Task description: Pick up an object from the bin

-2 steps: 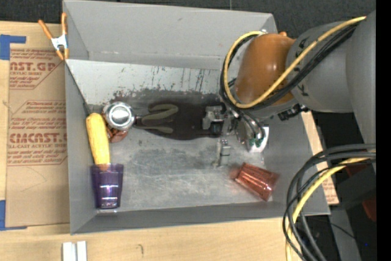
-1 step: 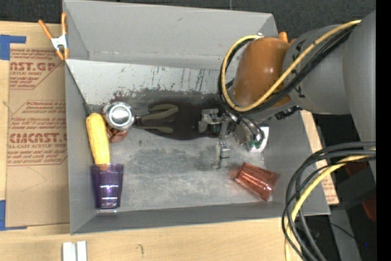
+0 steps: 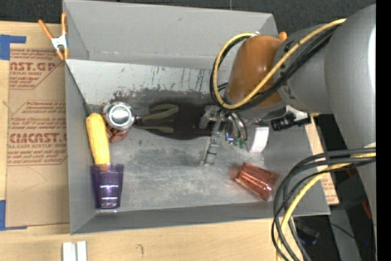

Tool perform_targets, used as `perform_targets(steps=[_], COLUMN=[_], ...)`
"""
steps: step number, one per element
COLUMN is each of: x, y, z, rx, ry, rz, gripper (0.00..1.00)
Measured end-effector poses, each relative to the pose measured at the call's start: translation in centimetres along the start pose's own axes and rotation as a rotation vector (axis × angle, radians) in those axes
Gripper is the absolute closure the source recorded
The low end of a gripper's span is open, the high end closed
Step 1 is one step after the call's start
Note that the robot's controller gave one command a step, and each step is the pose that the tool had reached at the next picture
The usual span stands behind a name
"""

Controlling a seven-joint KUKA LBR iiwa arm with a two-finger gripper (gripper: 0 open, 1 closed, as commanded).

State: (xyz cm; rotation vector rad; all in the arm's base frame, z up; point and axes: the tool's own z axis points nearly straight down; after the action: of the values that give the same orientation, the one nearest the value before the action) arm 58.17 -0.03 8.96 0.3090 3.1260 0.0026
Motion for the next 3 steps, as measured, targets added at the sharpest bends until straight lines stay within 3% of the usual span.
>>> perform_targets(steps=[1, 2, 3], x=[-0.2, -0.2, -0.1], y=[1.7, 2.2, 3.6], z=[0.5, 0.7, 1.3], rx=[0.002, 0.001, 0.002], ry=[-0.001, -0.002, 0.000], rz=[-0.099, -0.328, -0.134], gripper=[0.00, 0.00, 0.00])
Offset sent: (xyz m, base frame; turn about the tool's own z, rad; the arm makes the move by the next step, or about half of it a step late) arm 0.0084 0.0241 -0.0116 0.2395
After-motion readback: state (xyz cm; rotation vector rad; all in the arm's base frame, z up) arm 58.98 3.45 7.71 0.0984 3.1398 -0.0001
